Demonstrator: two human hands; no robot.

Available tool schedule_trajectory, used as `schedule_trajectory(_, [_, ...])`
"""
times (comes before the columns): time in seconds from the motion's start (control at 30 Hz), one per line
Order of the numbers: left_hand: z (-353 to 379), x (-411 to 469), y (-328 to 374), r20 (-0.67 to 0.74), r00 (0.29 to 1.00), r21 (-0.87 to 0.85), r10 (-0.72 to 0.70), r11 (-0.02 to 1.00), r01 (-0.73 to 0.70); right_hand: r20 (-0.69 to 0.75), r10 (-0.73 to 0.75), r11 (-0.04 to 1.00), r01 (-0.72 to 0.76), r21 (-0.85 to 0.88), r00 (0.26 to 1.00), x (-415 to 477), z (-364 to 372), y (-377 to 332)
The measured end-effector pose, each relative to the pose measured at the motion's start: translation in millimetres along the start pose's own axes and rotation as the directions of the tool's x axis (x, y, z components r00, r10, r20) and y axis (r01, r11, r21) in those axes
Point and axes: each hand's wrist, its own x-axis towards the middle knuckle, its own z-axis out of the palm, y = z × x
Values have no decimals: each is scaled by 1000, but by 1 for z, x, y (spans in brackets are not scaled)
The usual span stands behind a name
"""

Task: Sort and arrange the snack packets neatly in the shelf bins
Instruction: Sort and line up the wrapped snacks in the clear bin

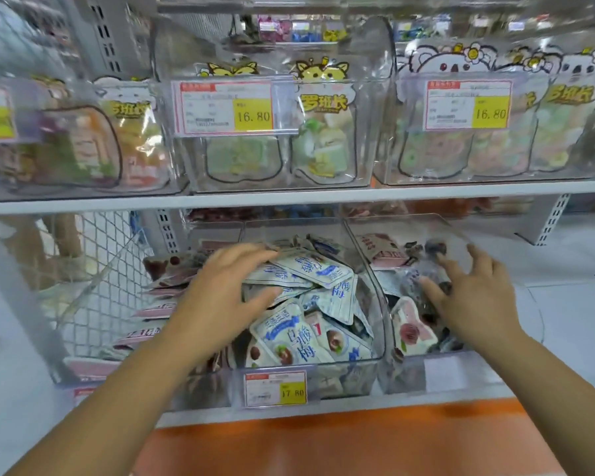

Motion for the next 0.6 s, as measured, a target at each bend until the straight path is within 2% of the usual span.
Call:
schedule_trajectory(0.07, [-10,-11,-17,52,998,14,-39,999,38,-119,-101,985,116,130,988,-5,-7,-16])
schedule_trajectory(0.17, [-25,-30,-45,107,990,65,-95,994,88,-129,-288,860,315,401,949,-21,-23,-65])
schedule_trajectory(0.23, [-35,-43,-65,133,984,123,-118,987,101,-112,-452,761,448,469,885,-35,-27,-100])
schedule_trajectory(0.37, [-53,-68,-103,141,966,131,-215,972,197,16,-660,640,551,536,751,-49,-28,-163])
schedule_trajectory(0.47, [-56,-81,-117,130,969,113,-209,974,195,156,-787,584,640,500,597,-32,-29,-223])
schedule_trajectory(0.53, [-54,-84,-119,151,967,95,-207,976,194,257,-830,557,712,428,495,-9,-18,-264])
schedule_trajectory(0.6, [-52,-82,-120,165,957,37,-238,971,235,369,-809,579,731,362,458,18,-1,-298])
